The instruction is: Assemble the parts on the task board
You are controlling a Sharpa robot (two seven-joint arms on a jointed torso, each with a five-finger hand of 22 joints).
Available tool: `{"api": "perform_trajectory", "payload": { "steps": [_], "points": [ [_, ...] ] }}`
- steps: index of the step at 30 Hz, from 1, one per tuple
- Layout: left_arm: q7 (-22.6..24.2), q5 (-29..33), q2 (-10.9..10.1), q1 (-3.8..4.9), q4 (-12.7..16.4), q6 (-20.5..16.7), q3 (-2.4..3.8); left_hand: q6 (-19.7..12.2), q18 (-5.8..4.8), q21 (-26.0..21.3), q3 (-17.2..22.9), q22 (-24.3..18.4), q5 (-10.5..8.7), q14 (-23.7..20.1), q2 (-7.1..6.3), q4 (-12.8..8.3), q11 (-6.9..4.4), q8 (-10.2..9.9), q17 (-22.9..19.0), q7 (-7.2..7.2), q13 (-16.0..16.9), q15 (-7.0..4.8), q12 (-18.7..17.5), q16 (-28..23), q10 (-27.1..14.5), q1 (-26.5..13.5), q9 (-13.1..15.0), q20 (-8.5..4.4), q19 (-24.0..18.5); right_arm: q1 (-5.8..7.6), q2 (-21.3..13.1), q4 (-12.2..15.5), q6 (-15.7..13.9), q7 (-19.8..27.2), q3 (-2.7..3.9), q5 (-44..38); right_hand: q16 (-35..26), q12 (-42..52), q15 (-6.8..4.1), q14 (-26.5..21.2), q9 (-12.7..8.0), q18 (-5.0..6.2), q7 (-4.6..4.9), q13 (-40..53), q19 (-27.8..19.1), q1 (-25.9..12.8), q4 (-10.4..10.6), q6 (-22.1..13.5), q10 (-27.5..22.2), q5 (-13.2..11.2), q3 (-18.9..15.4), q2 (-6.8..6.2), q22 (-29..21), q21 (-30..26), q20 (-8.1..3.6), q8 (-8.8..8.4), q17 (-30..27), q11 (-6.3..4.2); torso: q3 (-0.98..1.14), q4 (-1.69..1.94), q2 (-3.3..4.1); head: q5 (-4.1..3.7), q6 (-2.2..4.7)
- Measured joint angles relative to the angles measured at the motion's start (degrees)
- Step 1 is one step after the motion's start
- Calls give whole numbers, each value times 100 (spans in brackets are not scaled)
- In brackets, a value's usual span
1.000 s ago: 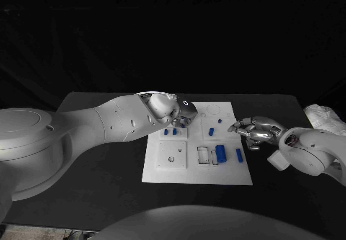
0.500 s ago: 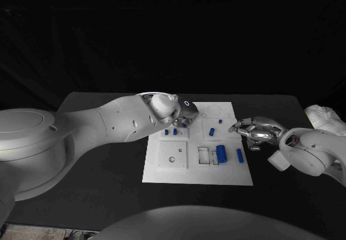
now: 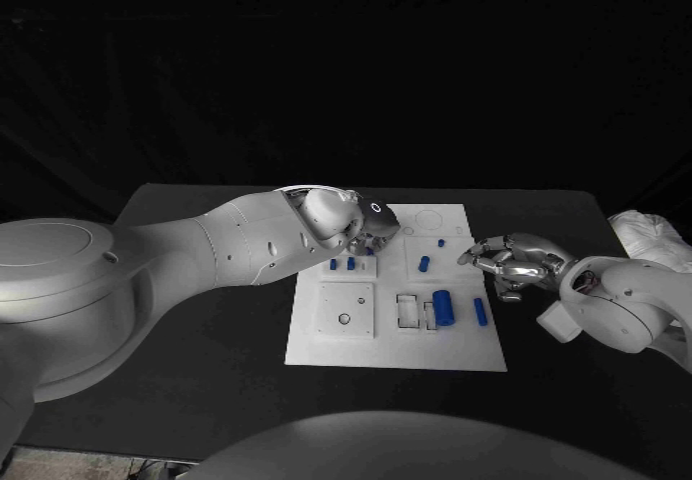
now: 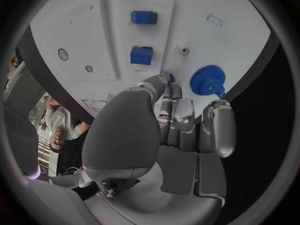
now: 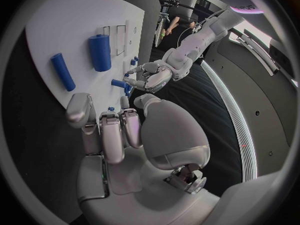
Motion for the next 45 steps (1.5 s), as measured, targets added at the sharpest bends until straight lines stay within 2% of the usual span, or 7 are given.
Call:
{"api": "perform_trajectory", "payload": {
  "steps": [7, 12, 15, 19, 22, 33, 45],
  "points": [
    [-1, -37, 21, -16, -29, -37, 7, 32, 0, 0, -41, 0, -17, 0, 3, -23, -68, 93, 4, -34, 61, 0, 34, 26, 114, 3, 44, 0, 0, 0, 4, 0, 0, 1, 0, 0, 0, 0, 0, 0, 0, 1, 0, 0, 0, 0, -15, 0, 0, -22, 15, 0, 0, 0, 0, 0, 0, 0, -1, 2, -1, 18, 0],
    [17, -54, 44, -39, -77, -98, 14, 51, 0, 0, 4, 0, 491, 0, 126, -99, 4, 216, 7, -53, 71, 0, 50, 34, 247, 126, 104, 0, 0, 0, 4, 2, 0, 3, 0, 0, 0, 0, 0, 0, 0, 0, 0, 0, 0, 0, -15, 0, 0, -22, 15, 0, -1, 0, 0, 0, 2, 0, 0, 1, -2, 25, 0],
    [36, -58, 51, -46, -100, -124, 18, 73, 0, 1, 42, 0, 716, 0, 161, -137, 11, 265, -3, -75, 65, 0, 50, 34, 325, 161, 115, 0, 0, 0, 1, 3, 0, 4, 0, 0, 0, 0, 0, 0, 0, 0, 0, 0, 0, 0, -15, 0, 0, -22, 15, 0, -1, 0, 0, 0, 5, 0, 0, 1, -2, 26, 0],
    [93, -58, 58, -57, -140, -183, 20, 194, 0, 1, 93, 0, 991, 0, 229, -188, 29, 328, -65, -54, 29, 0, 50, 34, 472, 151, 124, 0, 0, 0, -7, 5, -1, 6, 0, 0, 0, 0, 0, 0, 0, 0, -3, 0, 0, 0, -15, 3, 0, -22, 15, 0, -1, 0, 0, 0, 4, 0, 0, 0, -2, 25, 0],
    [155, -51, 60, -68, -172, -258, 19, 284, 0, 70, 102, -1, 1104, 0, 236, -217, 43, 411, -95, -52, 9, 0, 49, 34, 597, 145, 177, 0, 0, 0, -10, 5, -1, 7, 0, 0, 0, 0, 0, 0, 0, 0, -19, 0, 0, 16, -15, 19, 21, -22, 15, -16, -1, 0, 0, 0, 4, 20, 1, 0, -2, 18, 0],
    [497, 153, -87, -134, -226, -801, -16, 432, 0, 284, 51, -1, 1156, 0, 276, -320, 71, 671, -328, -64, -51, 0, 68, -45, 955, 121, 382, 0, 0, 0, -13, 1, -2, 12, 0, 1, 0, 0, 0, 0, -1, 0, 1, -1, 0, 22, -15, 40, 21, -22, 15, -22, -2, 0, 0, 0, 3, 20, 1, 3, -3, 20, 0],
    [826, 1104, -552, -199, -86, -1323, -52, 427, 0, 383, 6, -1, 1045, 52, 304, -322, 57, 743, -435, -64, -83, -51, 27, -78, 1010, 93, 459, 0, 0, 0, -13, -13, -3, 14, 0, 1, 0, 0, 0, 0, -1, 0, 1, -1, 0, 22, -15, 40, 21, -22, 15, -22, -2, 0, 0, 0, 3, 20, 2, 7, -7, 31, 0]
  ]
}}
